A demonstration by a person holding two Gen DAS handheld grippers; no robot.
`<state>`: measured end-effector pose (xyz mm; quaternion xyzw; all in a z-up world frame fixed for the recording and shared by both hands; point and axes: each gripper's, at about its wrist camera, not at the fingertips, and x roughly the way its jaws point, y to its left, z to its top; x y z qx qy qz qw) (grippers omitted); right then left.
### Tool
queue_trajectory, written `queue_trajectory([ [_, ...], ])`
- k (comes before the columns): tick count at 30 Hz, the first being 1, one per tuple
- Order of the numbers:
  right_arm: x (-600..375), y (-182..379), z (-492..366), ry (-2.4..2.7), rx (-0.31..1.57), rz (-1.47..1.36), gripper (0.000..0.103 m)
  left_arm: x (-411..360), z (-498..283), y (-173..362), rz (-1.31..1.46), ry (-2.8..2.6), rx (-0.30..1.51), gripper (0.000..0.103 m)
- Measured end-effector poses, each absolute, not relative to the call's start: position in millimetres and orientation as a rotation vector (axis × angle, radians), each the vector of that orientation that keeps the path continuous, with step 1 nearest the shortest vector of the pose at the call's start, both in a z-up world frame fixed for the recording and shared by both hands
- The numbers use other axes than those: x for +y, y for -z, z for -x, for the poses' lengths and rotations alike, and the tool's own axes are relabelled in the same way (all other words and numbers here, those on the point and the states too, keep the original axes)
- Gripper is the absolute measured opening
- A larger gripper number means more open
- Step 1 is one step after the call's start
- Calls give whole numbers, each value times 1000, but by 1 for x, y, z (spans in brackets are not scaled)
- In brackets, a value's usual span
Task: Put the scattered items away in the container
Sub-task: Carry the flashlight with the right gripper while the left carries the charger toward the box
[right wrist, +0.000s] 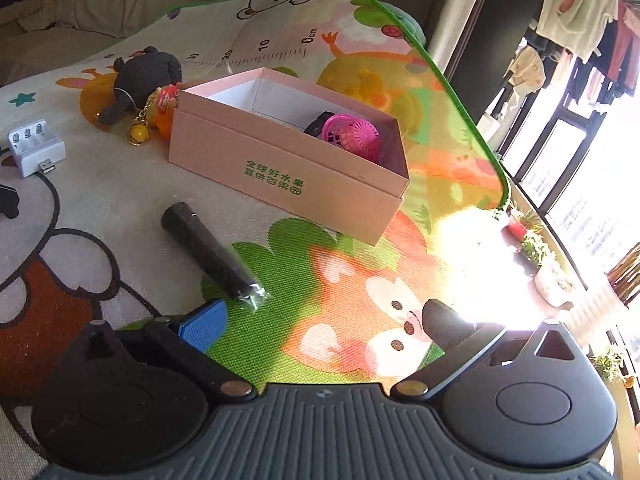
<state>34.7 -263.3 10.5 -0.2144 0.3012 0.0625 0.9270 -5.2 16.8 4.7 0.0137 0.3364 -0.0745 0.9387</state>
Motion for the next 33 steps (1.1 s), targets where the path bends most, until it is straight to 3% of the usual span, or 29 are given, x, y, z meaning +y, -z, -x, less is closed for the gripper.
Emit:
queue_trajectory([
  [4, -271, -12, -50, 12, 589, 392, 103, 16, 5, -5, -31, 143, 687, 103],
  [12, -262, -30, -44, -180, 651, -24, 103, 13, 5, -3, -52, 132, 695, 103],
  [23, -212, -5, -56, -121, 743, -47, 103, 16, 5, -2, -34, 125, 687, 103],
  [27, -211, -6, -58, -142, 713, -11, 86, 13, 8, -6, -61, 106, 664, 103],
  [33, -224, -9, -41, -255, 723, 1, 85, 9, -7, -13, -145, 97, 655, 103],
])
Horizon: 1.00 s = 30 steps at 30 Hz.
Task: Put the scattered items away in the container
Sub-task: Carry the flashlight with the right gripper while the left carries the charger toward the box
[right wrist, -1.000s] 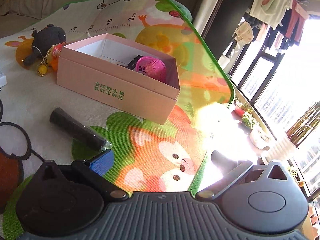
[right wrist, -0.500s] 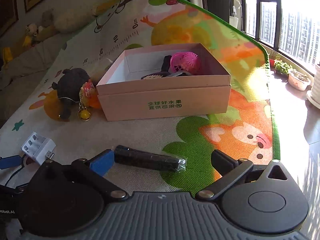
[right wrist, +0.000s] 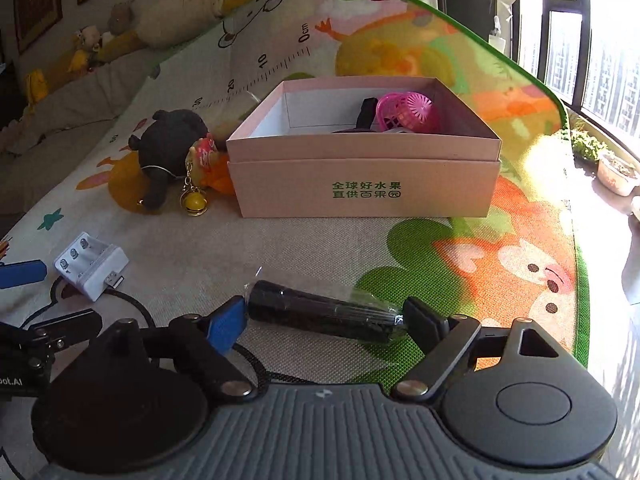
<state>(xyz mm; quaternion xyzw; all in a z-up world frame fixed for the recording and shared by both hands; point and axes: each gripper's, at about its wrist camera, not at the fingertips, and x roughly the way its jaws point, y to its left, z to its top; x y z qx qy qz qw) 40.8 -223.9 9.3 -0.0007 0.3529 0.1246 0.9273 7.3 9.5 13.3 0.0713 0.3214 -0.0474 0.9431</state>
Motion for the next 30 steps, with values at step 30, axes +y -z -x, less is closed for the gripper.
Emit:
queue_trajectory([
  [30, -223, -7, -9, -347, 721, 68, 98, 5, -34, -9, -94, 145, 727, 94],
])
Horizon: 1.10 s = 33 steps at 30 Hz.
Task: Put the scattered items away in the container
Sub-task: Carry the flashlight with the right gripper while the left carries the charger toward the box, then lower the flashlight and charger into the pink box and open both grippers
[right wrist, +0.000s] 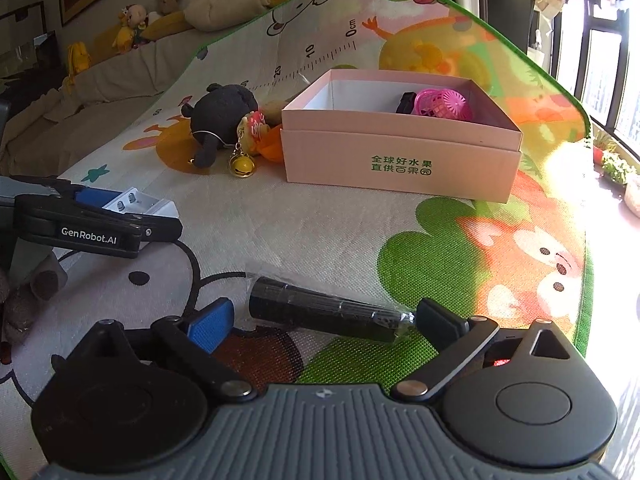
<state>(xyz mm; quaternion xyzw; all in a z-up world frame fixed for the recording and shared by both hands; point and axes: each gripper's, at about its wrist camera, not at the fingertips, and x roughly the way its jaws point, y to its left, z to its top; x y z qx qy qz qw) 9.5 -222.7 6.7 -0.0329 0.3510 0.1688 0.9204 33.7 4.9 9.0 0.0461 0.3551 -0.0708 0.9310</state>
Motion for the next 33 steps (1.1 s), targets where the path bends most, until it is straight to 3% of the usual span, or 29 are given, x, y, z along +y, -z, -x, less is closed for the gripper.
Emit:
queue_trajectory([
  [5, -227, -9, -6, -327, 709, 64, 85, -9, -10, -20, -102, 210, 716, 94],
  [21, -275, -46, 16, -341, 596, 131, 85, -72, 6, -52, -175, 391, 640, 94],
  [33, -299, -58, -12, -340, 531, 131, 85, -91, -65, -100, -162, 439, 534, 94],
])
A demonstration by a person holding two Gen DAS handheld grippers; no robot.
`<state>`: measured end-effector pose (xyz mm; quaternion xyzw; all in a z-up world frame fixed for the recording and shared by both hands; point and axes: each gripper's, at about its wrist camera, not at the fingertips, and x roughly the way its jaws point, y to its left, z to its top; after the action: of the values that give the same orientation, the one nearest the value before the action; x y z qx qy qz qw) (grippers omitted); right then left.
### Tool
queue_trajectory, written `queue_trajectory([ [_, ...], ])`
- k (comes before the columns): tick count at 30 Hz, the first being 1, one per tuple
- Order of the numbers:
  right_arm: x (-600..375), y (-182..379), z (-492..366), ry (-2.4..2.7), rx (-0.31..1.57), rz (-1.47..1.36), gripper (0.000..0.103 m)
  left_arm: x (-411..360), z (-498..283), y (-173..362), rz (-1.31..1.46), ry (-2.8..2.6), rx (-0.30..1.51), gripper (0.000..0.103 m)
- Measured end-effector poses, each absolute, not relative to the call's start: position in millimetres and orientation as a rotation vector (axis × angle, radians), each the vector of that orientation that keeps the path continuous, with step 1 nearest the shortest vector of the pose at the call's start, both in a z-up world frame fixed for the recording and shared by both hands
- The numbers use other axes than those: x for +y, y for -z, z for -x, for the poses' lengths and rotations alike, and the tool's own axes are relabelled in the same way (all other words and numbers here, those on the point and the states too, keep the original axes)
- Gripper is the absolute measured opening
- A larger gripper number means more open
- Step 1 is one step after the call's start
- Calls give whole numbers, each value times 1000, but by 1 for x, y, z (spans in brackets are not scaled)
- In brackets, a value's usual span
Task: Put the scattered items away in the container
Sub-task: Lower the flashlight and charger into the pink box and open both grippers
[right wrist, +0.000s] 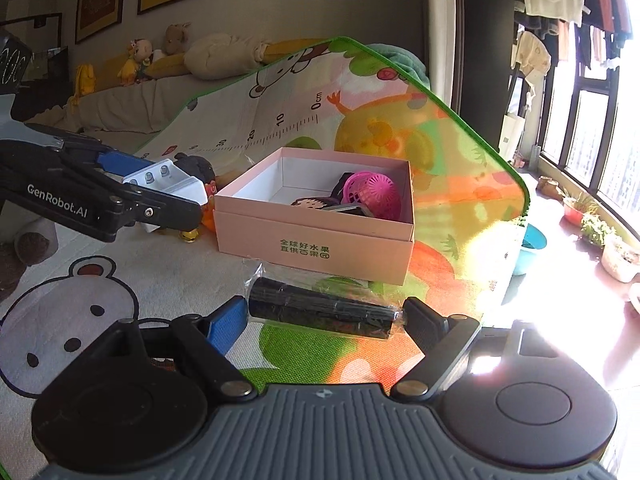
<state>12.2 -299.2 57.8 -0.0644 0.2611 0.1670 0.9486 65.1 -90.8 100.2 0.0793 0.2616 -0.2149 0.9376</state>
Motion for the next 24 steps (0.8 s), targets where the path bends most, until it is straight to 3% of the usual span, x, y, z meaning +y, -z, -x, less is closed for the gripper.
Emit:
queue_trajectory([
  [11, -278, -91, -94, -312, 378, 214, 85, -92, -184, -149, -20, 464, 458, 95],
  [14, -271, -94, -129, -301, 343, 199, 93, -86, -206, -148, 18, 439, 476, 97],
  [24, -265, -72, -127, -314, 439, 195, 98, -23, -156, -100, -42, 290, 563, 103],
])
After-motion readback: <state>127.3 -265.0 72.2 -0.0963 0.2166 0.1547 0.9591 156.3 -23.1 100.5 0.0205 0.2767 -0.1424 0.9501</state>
